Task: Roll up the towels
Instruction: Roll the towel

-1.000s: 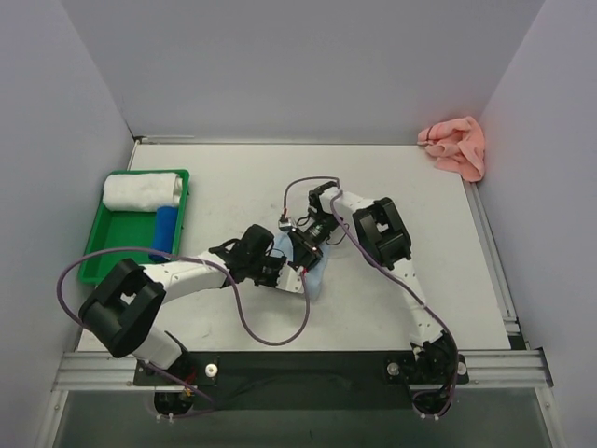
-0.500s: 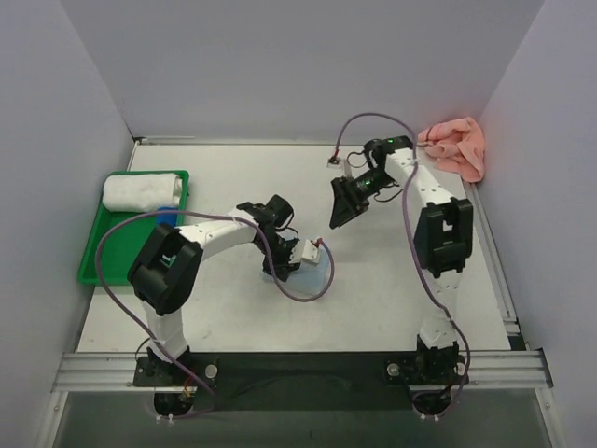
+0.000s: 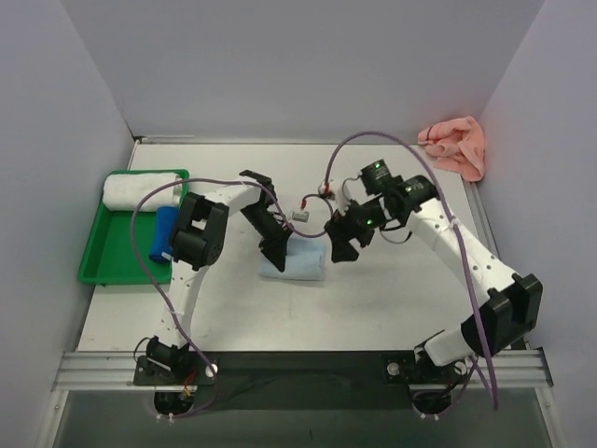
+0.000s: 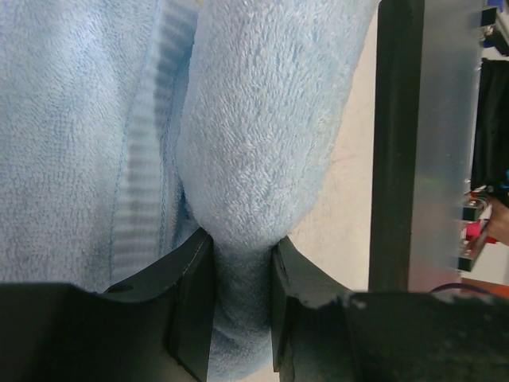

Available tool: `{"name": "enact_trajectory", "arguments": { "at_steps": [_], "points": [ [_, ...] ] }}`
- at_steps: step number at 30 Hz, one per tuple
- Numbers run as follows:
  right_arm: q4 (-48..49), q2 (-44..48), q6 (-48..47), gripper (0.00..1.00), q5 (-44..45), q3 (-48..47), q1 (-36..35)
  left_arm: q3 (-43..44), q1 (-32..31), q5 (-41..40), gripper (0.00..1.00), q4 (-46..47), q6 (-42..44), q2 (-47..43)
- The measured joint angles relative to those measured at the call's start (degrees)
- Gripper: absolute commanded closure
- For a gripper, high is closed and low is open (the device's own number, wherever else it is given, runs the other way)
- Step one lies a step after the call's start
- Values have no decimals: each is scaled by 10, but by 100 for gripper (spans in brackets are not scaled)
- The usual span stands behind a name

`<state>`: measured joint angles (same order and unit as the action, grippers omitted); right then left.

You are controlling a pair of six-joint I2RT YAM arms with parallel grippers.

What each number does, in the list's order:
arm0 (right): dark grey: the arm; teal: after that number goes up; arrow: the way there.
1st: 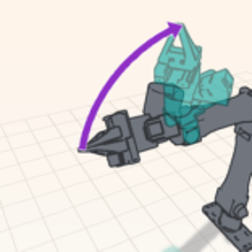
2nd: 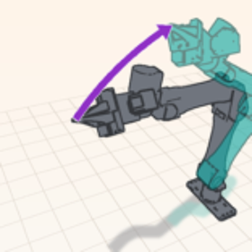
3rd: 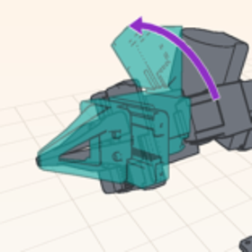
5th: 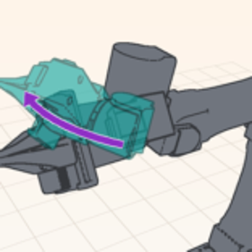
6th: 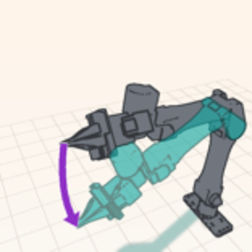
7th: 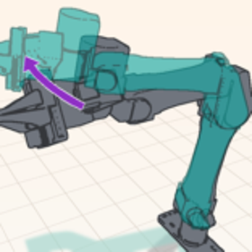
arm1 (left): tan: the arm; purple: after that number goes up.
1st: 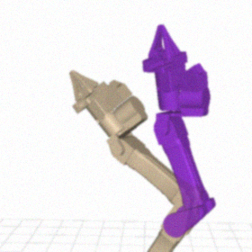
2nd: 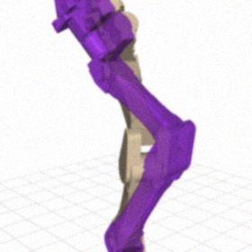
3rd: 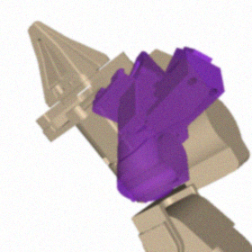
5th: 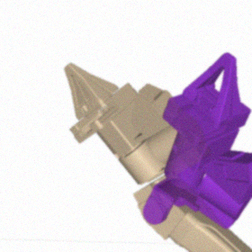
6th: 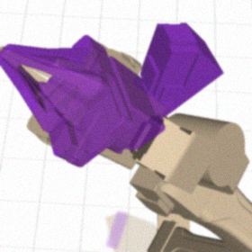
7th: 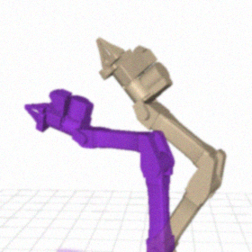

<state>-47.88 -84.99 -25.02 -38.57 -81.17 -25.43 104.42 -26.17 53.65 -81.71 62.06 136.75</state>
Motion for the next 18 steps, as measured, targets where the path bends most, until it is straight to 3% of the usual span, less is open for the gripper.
{"name": "enact_trajectory", "arguments": {
  "at_steps": [7, 18],
  "points": [
    [73, 11, -14, 25, 138, 38, -192, 29, 3, -1, 77, -44, -19, 30],
    [283, -136, -91, 21, 323, 121, -331, 37, 4, -6, 62, -78, -37, 47]
  ]
}}
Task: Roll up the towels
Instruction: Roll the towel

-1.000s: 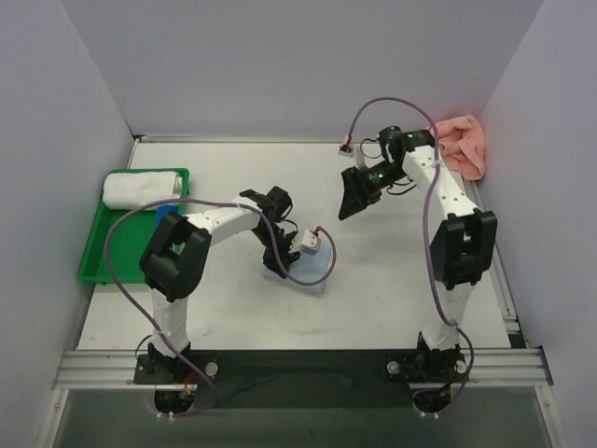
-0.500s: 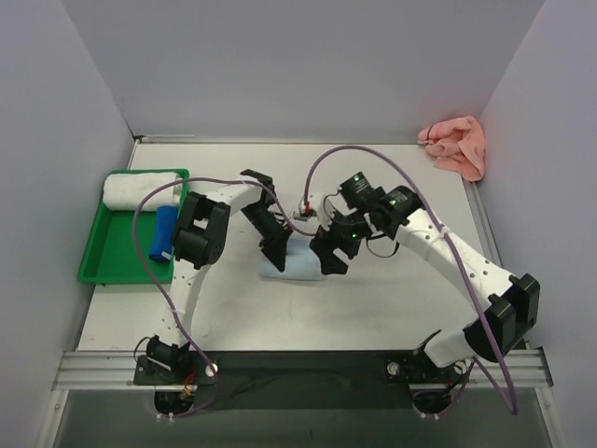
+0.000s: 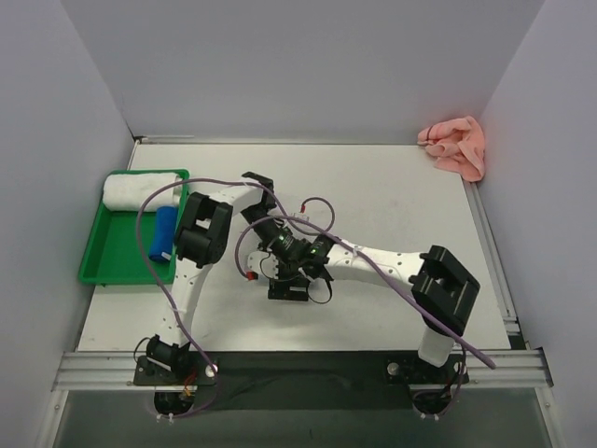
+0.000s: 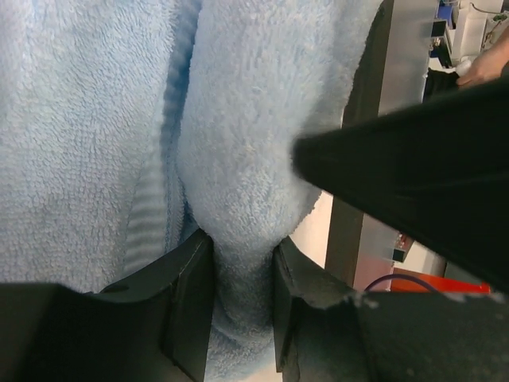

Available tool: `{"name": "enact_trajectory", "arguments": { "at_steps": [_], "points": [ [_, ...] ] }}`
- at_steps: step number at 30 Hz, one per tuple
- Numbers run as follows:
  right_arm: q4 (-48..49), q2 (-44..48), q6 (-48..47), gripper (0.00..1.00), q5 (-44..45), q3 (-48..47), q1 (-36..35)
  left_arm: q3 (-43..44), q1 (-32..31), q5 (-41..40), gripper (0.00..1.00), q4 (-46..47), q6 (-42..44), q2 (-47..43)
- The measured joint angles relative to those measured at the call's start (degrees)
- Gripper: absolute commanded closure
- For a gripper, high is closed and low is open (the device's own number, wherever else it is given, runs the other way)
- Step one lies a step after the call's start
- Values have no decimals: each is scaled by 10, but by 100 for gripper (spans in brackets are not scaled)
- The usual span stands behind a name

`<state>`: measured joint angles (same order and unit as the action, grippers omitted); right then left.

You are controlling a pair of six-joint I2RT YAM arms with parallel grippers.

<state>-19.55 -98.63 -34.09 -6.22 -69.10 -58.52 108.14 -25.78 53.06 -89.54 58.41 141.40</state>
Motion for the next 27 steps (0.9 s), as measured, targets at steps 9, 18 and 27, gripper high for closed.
{"name": "enact_trajectory", "arguments": {
  "at_steps": [9, 18, 27],
  "points": [
    [109, -44, -38, 79, 64, 53, 1, 2, 5, 0, 48, -2, -8, 3],
    [47, -76, -24, 100, -100, -18, 70, -53, 49, 8, 29, 51, 8, -50],
    [-130, -139, -16, 100, -315, -109, 134, -67, 212, 14, 19, 108, 23, -147]
  ]
}}
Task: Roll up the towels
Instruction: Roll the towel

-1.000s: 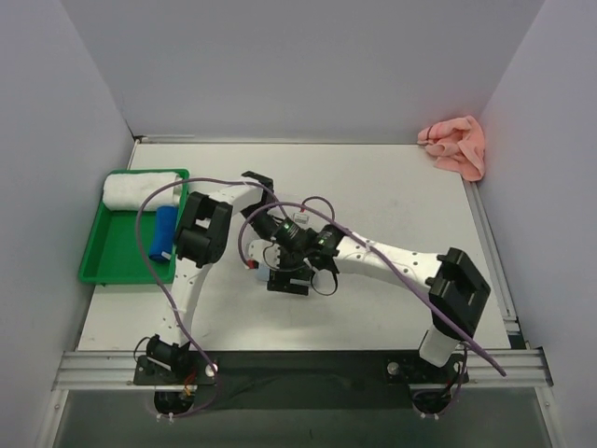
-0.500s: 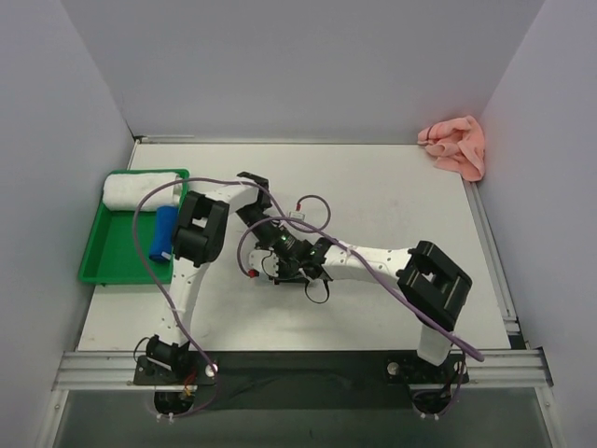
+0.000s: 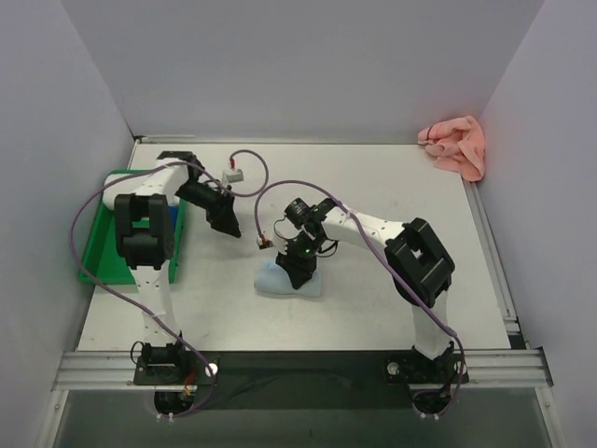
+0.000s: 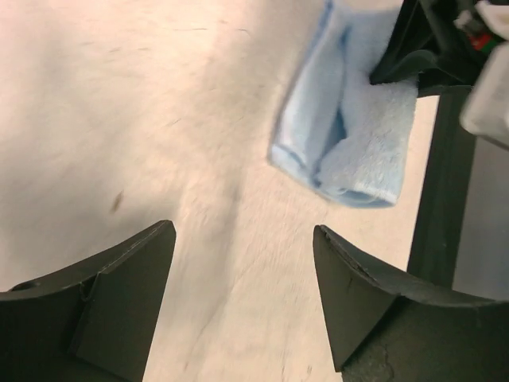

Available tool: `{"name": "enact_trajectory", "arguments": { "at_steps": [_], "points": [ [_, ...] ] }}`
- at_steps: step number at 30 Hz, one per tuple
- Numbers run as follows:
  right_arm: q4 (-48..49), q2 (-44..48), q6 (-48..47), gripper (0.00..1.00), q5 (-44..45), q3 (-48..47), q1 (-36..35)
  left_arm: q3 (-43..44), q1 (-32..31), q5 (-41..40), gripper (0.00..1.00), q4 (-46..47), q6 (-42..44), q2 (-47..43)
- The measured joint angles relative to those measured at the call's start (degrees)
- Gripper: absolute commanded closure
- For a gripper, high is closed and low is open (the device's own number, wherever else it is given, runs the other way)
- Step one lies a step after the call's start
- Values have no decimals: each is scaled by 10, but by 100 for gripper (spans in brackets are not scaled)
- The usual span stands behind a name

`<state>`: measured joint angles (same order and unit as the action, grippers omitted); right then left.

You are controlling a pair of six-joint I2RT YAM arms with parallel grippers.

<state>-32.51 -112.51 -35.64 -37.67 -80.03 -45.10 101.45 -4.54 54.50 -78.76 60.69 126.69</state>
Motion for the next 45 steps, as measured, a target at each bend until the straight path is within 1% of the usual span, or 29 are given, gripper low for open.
{"name": "enact_trajectory", "arguments": {
  "at_steps": [1, 2, 6, 8, 10, 15, 18, 19, 22, 24, 25, 26, 27, 29, 32, 33, 36, 38, 42, 43, 45],
  "points": [
    [-18, -10, 0, 100, -20, -9, 5, 0, 21, 2, 19, 3, 0, -15],
    [-35, -23, 1, 100, -40, -21, 11, 0, 43, 4, 15, 6, 0, -30],
    [-107, -88, 2, 100, -124, -81, 42, -25, 113, 17, 11, 18, -4, -114],
    [-140, -121, 2, 100, -163, -110, 59, -69, 143, 15, 3, 27, -16, -179],
    [-167, -150, 3, 100, -197, -132, 73, -125, 157, 2, 3, 45, -30, -262],
    [-219, -197, 7, 100, -245, -169, 96, -274, 141, -7, 3, 163, -55, -511],
    [-244, -216, 7, 100, -254, -189, 98, -331, 104, -5, 3, 208, -68, -606],
    [-253, -223, 7, 100, -256, -197, 98, -346, 74, -16, 3, 222, -72, -622],
    [-280, -247, 11, 100, -265, -224, 99, -396, -82, -79, 3, 263, -68, -632],
    [-297, -262, 13, 100, -270, -243, 100, -444, -168, -120, 5, 286, -63, -619],
    [-305, -270, 14, 100, -273, -252, 101, -474, -204, -144, 8, 306, -66, -615],
    [-312, -276, 15, 100, -276, -259, 102, -502, -220, -170, 14, 325, -69, -613],
    [-318, -281, 16, 100, -278, -266, 103, -525, -259, -197, 16, 342, -72, -604],
    [-328, -289, 18, 100, -279, -277, 105, -557, -301, -242, 18, 386, -74, -590],
    [-338, -298, 18, 100, -280, -290, 106, -584, -347, -304, 16, 468, -73, -563],
    [-340, -300, 18, 100, -281, -291, 106, -590, -356, -318, 12, 493, -71, -556],
    [-347, -307, 18, 100, -285, -297, 110, -617, -376, -350, 9, 578, -63, -543],
    [-349, -309, 18, 100, -289, -298, 111, -642, -385, -367, 9, 638, -58, -539],
    [-349, -312, 18, 100, -292, -299, 116, -682, -398, -386, 12, 723, -42, -519],
    [-349, -313, 18, 100, -293, -299, 117, -686, -401, -390, 17, 737, -38, -512],
    [-350, -314, 20, 99, -295, -299, 118, -688, -405, -397, 22, 759, -35, -498]
  ]
}}
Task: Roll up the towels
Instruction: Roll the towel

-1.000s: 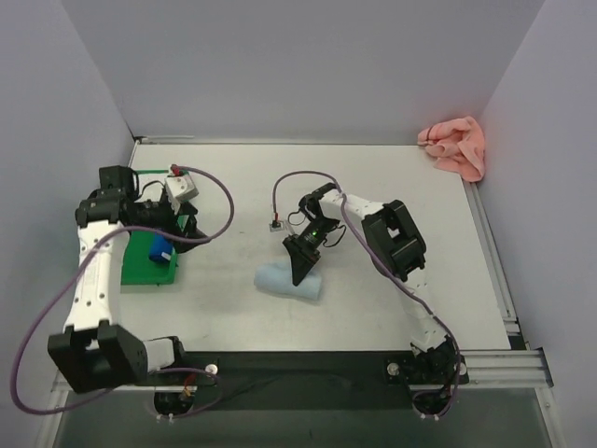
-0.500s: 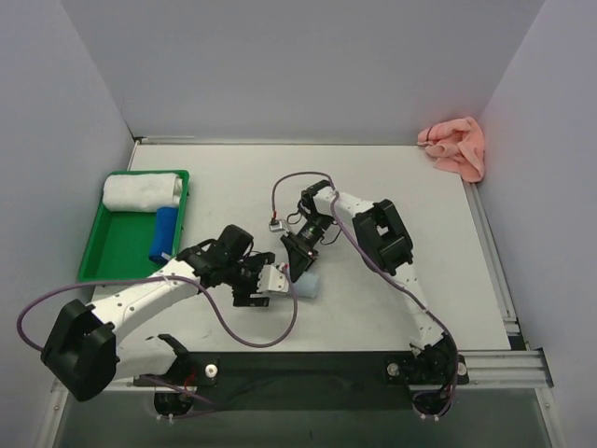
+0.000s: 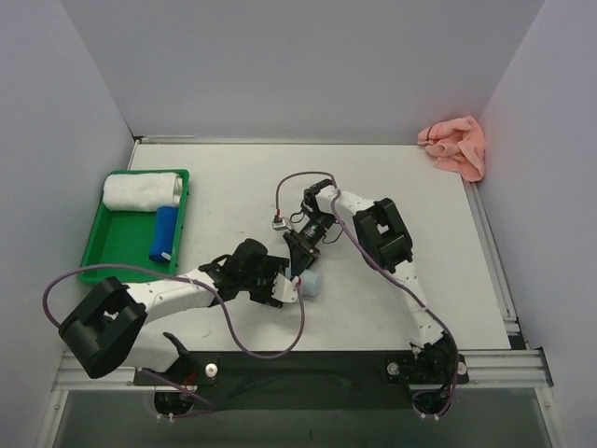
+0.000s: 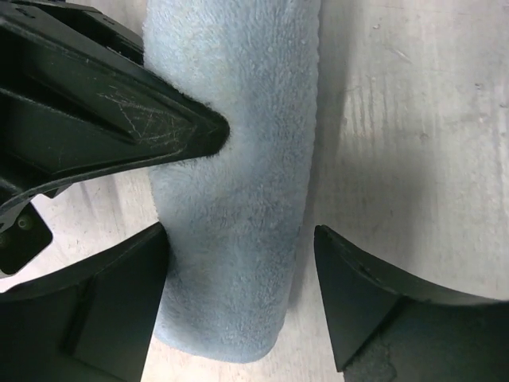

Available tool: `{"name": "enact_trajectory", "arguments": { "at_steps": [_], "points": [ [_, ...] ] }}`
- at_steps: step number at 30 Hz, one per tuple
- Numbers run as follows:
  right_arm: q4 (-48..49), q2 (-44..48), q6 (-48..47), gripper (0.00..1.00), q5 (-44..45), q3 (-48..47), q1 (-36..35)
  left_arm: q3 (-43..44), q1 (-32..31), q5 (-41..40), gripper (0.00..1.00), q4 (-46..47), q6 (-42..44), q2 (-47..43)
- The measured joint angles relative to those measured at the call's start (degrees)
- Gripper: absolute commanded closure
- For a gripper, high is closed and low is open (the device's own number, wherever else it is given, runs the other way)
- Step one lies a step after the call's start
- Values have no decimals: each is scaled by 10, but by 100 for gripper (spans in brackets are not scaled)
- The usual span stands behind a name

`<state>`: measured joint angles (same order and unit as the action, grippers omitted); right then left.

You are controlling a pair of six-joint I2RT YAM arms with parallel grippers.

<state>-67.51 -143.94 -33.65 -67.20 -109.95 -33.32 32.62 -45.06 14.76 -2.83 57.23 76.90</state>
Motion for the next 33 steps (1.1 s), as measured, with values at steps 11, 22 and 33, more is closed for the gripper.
{"name": "enact_trajectory", "arguments": {
  "at_steps": [11, 22, 33],
  "points": [
    [51, 16, 105, 51, 35, -10, 37, 115, 2, -17, 80, -105, -57, 82],
    [311, 325, 304, 35, 99, 246, 199, 214, 43, 35, 82, -211, -180, 146],
    [387, 332, 368, 37, 82, 350, 115, 268, 66, 68, 72, -252, -217, 192]
  ]
}}
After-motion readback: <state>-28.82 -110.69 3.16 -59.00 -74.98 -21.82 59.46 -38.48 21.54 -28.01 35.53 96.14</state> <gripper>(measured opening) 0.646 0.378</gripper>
